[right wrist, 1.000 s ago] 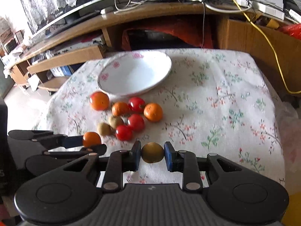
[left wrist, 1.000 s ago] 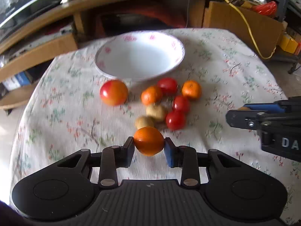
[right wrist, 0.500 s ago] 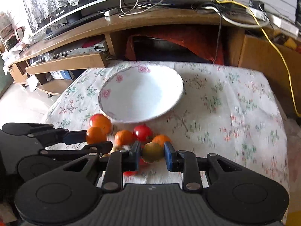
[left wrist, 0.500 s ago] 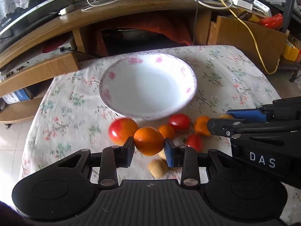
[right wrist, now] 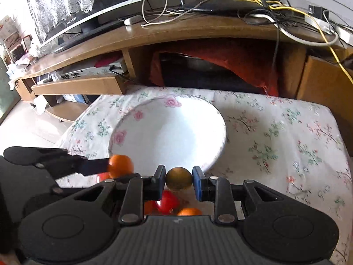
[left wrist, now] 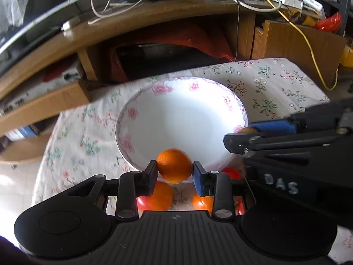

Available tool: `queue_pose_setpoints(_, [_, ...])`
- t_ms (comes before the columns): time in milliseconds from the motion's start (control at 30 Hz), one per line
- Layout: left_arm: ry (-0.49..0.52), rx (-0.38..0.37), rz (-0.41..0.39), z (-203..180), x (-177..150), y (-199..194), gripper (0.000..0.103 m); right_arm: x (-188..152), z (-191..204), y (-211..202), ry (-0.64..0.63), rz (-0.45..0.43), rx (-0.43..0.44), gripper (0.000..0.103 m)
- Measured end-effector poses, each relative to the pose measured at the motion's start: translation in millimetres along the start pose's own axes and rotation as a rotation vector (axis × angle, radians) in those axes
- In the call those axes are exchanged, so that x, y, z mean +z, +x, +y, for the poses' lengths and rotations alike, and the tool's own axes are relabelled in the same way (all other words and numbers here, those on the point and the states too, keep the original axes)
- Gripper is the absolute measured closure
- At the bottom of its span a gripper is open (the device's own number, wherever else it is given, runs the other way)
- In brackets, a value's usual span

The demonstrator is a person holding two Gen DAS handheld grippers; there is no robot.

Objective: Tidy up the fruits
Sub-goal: 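Carry both fruits over the white bowl and open both grippers to drop them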

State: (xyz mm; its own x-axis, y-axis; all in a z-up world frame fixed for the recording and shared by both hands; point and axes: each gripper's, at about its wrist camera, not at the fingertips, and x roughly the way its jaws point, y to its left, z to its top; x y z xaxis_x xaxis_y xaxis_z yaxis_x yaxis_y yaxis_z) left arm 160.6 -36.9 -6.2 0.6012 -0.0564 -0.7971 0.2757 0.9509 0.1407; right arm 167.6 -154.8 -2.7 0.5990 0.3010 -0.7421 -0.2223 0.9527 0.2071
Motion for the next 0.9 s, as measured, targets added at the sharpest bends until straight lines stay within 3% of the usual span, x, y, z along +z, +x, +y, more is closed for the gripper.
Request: queue_pose_setpoints(900, [0.006,0.051,0.025,8.2,8.6,31.6,0.06,9.9,-11.8,45.1,-0.007,0.032,0.013,0.084])
